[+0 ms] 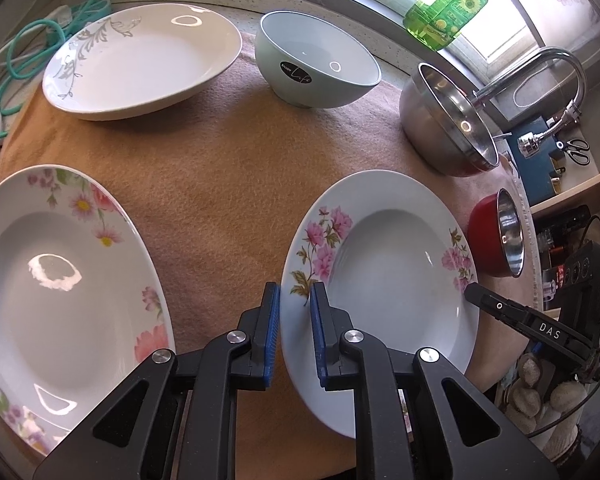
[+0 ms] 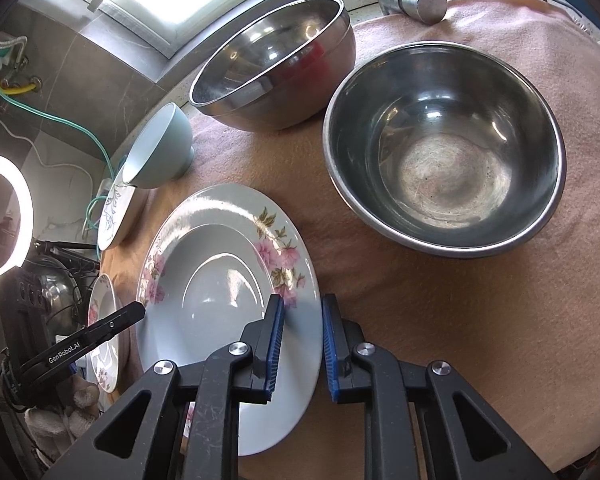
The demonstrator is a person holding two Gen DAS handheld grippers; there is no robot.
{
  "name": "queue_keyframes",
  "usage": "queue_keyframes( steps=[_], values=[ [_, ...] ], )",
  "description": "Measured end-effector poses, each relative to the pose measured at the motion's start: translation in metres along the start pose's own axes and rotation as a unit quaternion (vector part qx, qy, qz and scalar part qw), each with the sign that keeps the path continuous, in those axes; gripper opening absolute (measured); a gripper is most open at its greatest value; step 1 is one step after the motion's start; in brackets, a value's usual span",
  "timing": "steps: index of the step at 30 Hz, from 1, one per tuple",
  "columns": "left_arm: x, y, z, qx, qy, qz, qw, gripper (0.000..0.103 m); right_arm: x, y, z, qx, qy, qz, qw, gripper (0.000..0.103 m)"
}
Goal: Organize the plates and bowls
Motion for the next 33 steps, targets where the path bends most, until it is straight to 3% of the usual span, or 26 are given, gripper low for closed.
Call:
queue_keyframes(
  steps=[16,33],
  values=[
    [-0.024,0.01,0.009,0.006,0.021,-0.015,0.9996,0.013,-0.024,-0.007,0.016,-0.021,0.026,-0.011,0.999,0.017],
    [-0.025,0.009,0.007,0.006,0.016,-0.02,0.9997,0.014,-0.026,-0.009,0.03,-0.035,0.034,-0.006,0.999,0.017]
  ],
)
Point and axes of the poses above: each gripper's, at about its wrist camera, not at the fingertips, and y roughly against the way its jaws point, x to its right, z to its underside, the point moved 8 cm from there along -y, roughly the way its jaws point, and after that the axes turned 6 degrees about -x, right-handed, at the moved point
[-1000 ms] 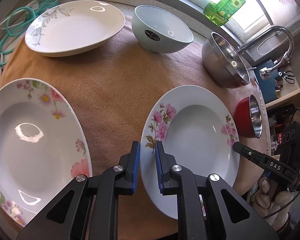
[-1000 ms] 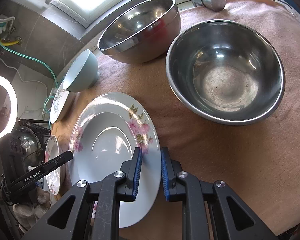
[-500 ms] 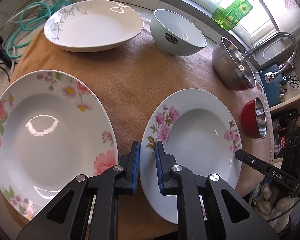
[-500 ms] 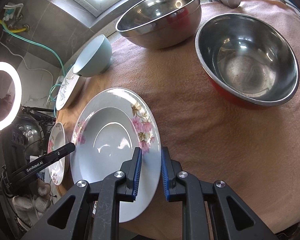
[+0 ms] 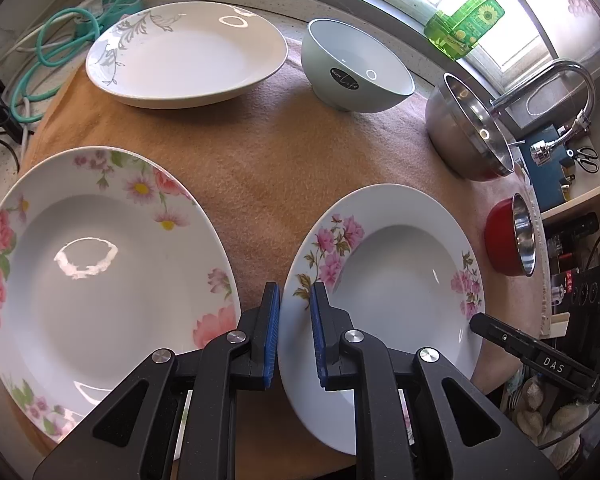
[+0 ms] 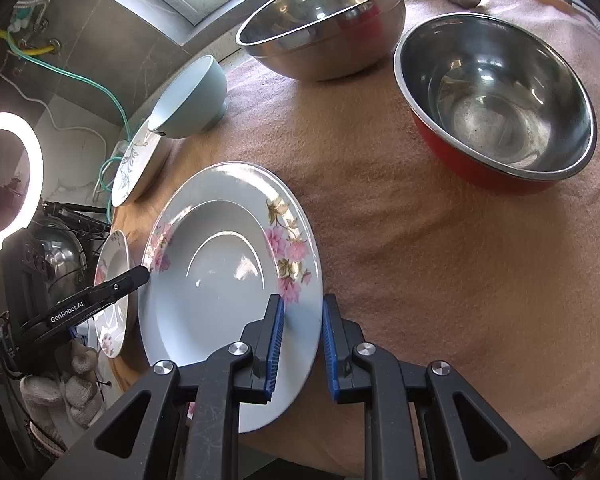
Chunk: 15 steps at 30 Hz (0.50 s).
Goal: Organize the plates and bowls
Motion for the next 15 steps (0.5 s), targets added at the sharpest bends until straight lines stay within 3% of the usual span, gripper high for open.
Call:
queue_keyframes(
  steps=[15],
  values=[
    [0.0025,0.0085,-0.0027,0.021,-0.013,-0.005,0.9997,0.013,-0.0005,0.0023,-0.0005,0.0,0.019,0.02,1.0,0.018]
  ],
)
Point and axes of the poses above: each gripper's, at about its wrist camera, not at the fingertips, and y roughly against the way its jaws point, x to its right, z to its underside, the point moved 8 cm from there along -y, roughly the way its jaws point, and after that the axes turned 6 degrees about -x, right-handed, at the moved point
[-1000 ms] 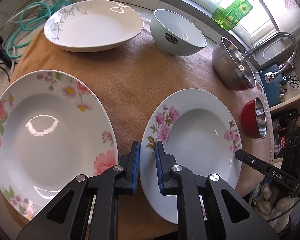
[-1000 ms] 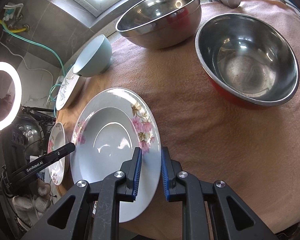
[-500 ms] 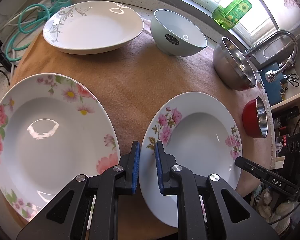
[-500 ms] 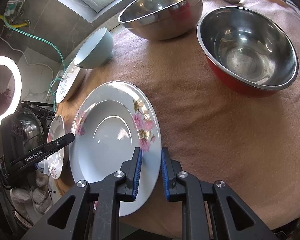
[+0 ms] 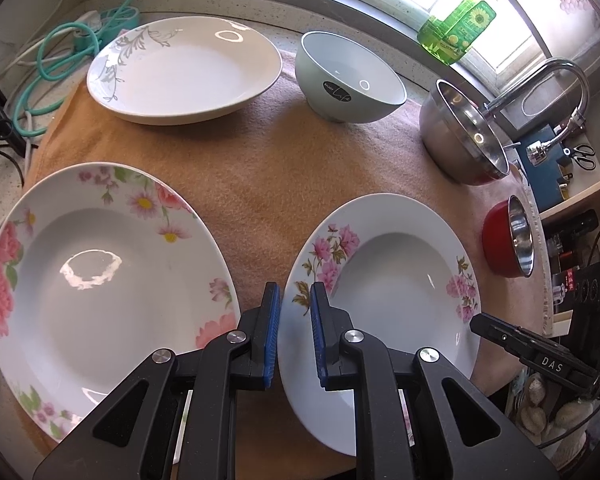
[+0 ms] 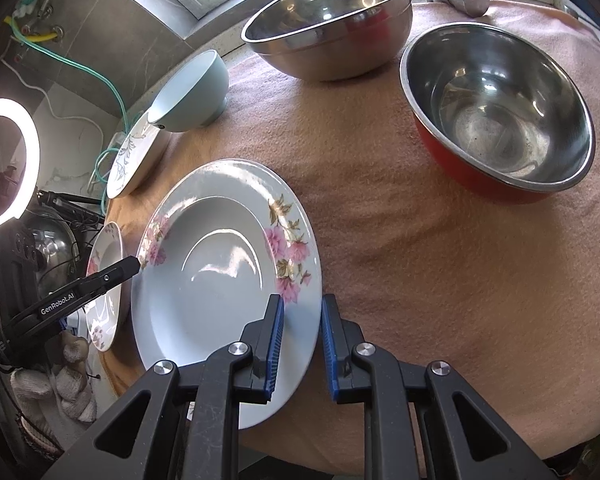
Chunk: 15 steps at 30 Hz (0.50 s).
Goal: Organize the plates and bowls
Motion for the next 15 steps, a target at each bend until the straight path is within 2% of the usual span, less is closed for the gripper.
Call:
queue_keyframes(
  steps=[7,15],
  values=[
    [0.001,0.009,-0.002,0.011,0.0,-0.003,0.9999,0.013,-0.002,0.018,-0.01,0.026,0.015,0.018,0.999,0.018],
    [0.001,0.018,-0.001,0.024,0.003,-0.009,0.9997,0.013,-0.005,0.025,-0.014,0.034,0.025,0.028,0.999,0.018]
  ],
)
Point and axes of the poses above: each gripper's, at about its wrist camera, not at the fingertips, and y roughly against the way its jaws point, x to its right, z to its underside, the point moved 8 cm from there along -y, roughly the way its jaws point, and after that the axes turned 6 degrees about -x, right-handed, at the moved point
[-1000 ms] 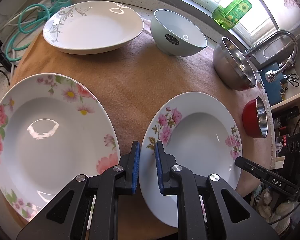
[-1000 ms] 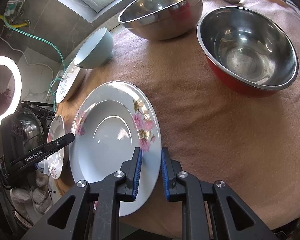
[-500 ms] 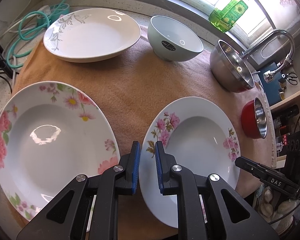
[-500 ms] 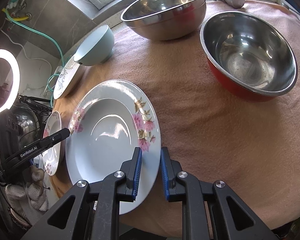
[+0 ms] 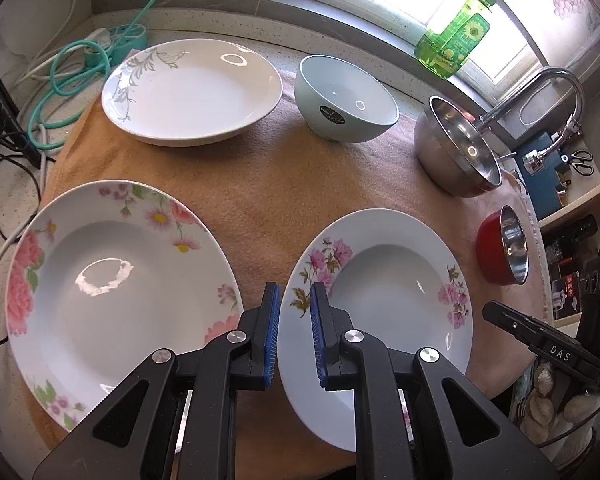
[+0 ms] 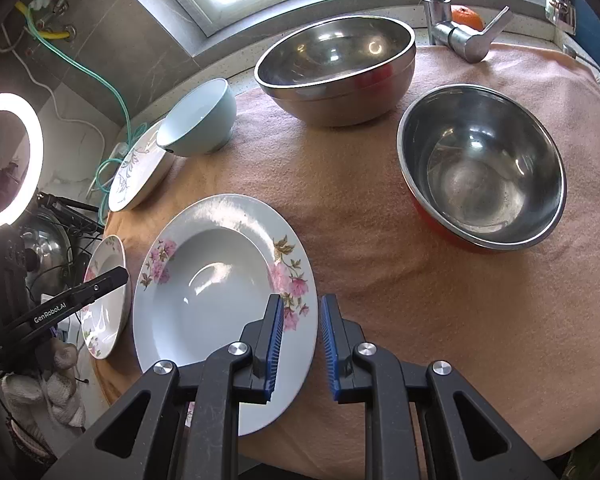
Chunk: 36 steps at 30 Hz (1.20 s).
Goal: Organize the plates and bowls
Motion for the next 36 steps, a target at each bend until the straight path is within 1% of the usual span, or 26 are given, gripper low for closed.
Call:
queue_keyframes(
  steps=[5,11,15,21,25,29,32,36],
  values=[
    [-0.001,0.008,0.002,0.011,0.004,-0.006,0.9999,0.013,-0.01,0.003,-0.002,0.003,0.023,0.007,1.0,0.018],
    [-0.006,0.019,0.005,0.026,0.016,-0.01,0.9995,0.013,-0.024,0.004,-0.008,0.005,0.045,0.006,0.999,0.018],
    [-0.015,0.026,0.008,0.035,0.033,-0.013,0.9987,0.013,-0.037,0.006,-0.01,0.009,0.07,0.007,0.997,0.018],
    [-0.032,0.037,0.017,0.046,0.063,-0.02,0.9968,0.013,-0.061,0.006,-0.01,0.008,0.112,-0.003,0.994,0.018],
    [-0.045,0.046,0.024,0.057,0.085,-0.028,0.9944,0.013,-0.077,0.005,-0.011,0.013,0.136,0.0,0.991,0.018],
    [-0.061,0.052,0.033,0.062,0.111,-0.035,0.9913,0.014,-0.094,0.001,-0.011,0.003,0.162,-0.001,0.987,0.018],
    [-0.073,0.058,0.038,0.067,0.127,-0.04,0.9887,0.014,-0.106,-0.002,-0.013,-0.002,0.179,0.007,0.984,0.018],
    [-0.088,0.068,0.048,0.077,0.147,-0.05,0.9848,0.014,-0.121,-0.009,-0.014,-0.015,0.19,0.0,0.982,0.018]
  ],
)
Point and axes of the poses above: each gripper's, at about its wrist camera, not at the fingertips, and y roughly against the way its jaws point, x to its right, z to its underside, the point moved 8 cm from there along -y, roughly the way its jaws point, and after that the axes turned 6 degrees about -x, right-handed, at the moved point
